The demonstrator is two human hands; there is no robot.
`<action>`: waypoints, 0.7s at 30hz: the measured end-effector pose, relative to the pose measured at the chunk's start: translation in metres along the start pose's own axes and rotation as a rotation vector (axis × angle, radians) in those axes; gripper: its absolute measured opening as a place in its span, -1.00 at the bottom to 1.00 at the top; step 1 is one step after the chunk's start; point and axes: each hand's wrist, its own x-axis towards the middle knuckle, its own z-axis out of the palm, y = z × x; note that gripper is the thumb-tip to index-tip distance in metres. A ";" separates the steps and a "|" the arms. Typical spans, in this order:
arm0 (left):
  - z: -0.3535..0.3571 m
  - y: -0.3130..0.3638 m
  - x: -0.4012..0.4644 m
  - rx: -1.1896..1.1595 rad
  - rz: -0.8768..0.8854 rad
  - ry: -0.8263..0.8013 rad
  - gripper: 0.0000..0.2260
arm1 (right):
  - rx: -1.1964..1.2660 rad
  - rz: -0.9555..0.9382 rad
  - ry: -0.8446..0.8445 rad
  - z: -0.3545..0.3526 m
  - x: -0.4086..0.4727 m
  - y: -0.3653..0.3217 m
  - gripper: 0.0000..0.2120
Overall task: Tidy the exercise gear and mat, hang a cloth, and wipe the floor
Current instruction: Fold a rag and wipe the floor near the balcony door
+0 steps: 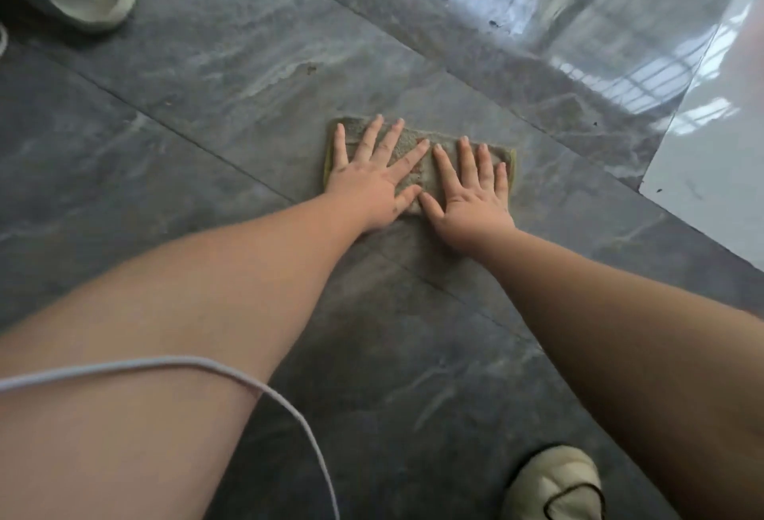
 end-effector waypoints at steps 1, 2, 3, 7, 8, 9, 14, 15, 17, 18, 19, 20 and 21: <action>0.011 0.001 -0.026 -0.004 -0.002 0.011 -0.41 | -0.009 -0.014 0.000 0.010 -0.024 -0.007 -0.30; 0.020 0.004 -0.052 -0.013 -0.014 0.019 -0.41 | -0.019 -0.023 0.001 0.019 -0.046 -0.014 -0.30; 0.030 0.006 -0.076 -0.028 -0.035 0.023 -0.41 | -0.022 -0.026 0.000 0.028 -0.067 -0.022 -0.30; 0.063 0.021 -0.164 -0.074 -0.110 -0.001 -0.40 | -0.017 -0.042 -0.033 0.062 -0.142 -0.053 -0.30; 0.072 0.024 -0.186 -0.087 -0.121 0.001 -0.40 | -0.013 -0.048 -0.041 0.069 -0.162 -0.058 -0.30; 0.081 0.027 -0.207 -0.102 -0.133 0.006 -0.40 | -0.008 -0.051 -0.048 0.076 -0.182 -0.062 -0.30; 0.123 0.054 -0.306 -0.152 -0.214 -0.078 -0.37 | -0.010 -0.027 -0.179 0.110 -0.281 -0.088 -0.30; 0.130 0.057 -0.317 -0.145 -0.227 -0.091 -0.37 | -0.020 -0.024 -0.207 0.115 -0.291 -0.090 -0.30; 0.136 0.057 -0.328 -0.146 -0.229 -0.080 -0.37 | -0.030 -0.034 -0.221 0.121 -0.298 -0.091 -0.29; 0.137 0.055 -0.329 -0.142 -0.218 -0.071 -0.37 | -0.035 -0.043 -0.214 0.123 -0.297 -0.091 -0.28; 0.136 0.052 -0.329 -0.135 -0.205 -0.063 -0.37 | -0.043 -0.052 -0.205 0.124 -0.295 -0.090 -0.27; 0.137 0.050 -0.329 -0.132 -0.197 -0.052 -0.37 | -0.048 -0.061 -0.197 0.125 -0.293 -0.089 -0.26; 0.138 0.049 -0.328 -0.134 -0.200 -0.035 -0.36 | -0.049 -0.074 -0.190 0.124 -0.291 -0.088 -0.25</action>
